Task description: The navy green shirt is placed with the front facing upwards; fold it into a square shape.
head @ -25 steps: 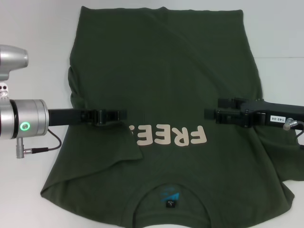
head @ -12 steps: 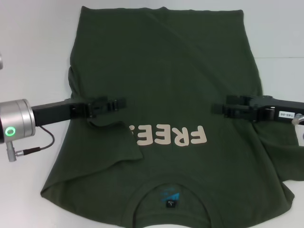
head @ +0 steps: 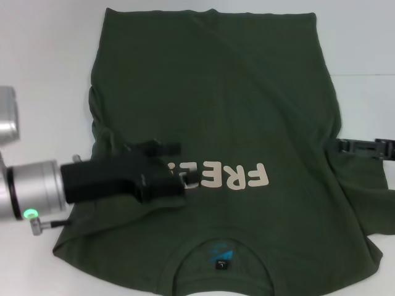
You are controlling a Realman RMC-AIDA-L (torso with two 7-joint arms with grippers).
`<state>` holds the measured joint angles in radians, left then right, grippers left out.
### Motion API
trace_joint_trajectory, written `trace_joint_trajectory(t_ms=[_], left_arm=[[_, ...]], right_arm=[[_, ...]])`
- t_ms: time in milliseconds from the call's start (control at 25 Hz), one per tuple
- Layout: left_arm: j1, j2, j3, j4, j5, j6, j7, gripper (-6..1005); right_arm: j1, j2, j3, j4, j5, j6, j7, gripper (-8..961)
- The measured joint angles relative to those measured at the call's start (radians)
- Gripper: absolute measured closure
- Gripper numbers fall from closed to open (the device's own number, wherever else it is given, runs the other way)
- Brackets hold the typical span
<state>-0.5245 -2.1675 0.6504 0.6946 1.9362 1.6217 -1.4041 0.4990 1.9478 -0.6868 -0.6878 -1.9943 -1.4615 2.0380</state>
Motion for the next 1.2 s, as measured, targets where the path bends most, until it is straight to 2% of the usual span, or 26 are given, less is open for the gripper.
trace_joint_trajectory(t_ms=[160, 360, 520, 840, 1040, 1200], left_arm=[[0.000, 0.000, 0.075, 0.006, 0.035, 0.025, 0.026, 153], [-0.012, 0.000, 0.131, 0.019, 0.093, 0.031, 0.029, 153], [-0.012, -0.002, 0.159, 0.023, 0.101, 0.031, 0.041, 153], [-0.014, -0.002, 0.162, 0.023, 0.108, 0.038, 0.047, 153], [-0.014, -0.002, 0.162, 0.023, 0.110, 0.044, 0.047, 153], [-0.014, -0.002, 0.163, 0.022, 0.110, 0.045, 0.048, 154]], right_arm=[[-0.030, -0.024, 0.004, -0.002, -0.029, 0.000, 0.096, 123], [-0.074, -0.032, 0.019, -0.008, -0.045, 0.006, 0.177, 135], [-0.097, -0.032, 0.066, -0.013, -0.073, 0.012, 0.208, 146], [-0.130, -0.026, 0.174, -0.003, -0.161, 0.045, 0.218, 166], [-0.140, -0.019, 0.182, -0.001, -0.174, 0.046, 0.218, 179], [-0.140, -0.003, 0.176, 0.000, -0.174, 0.056, 0.211, 190]])
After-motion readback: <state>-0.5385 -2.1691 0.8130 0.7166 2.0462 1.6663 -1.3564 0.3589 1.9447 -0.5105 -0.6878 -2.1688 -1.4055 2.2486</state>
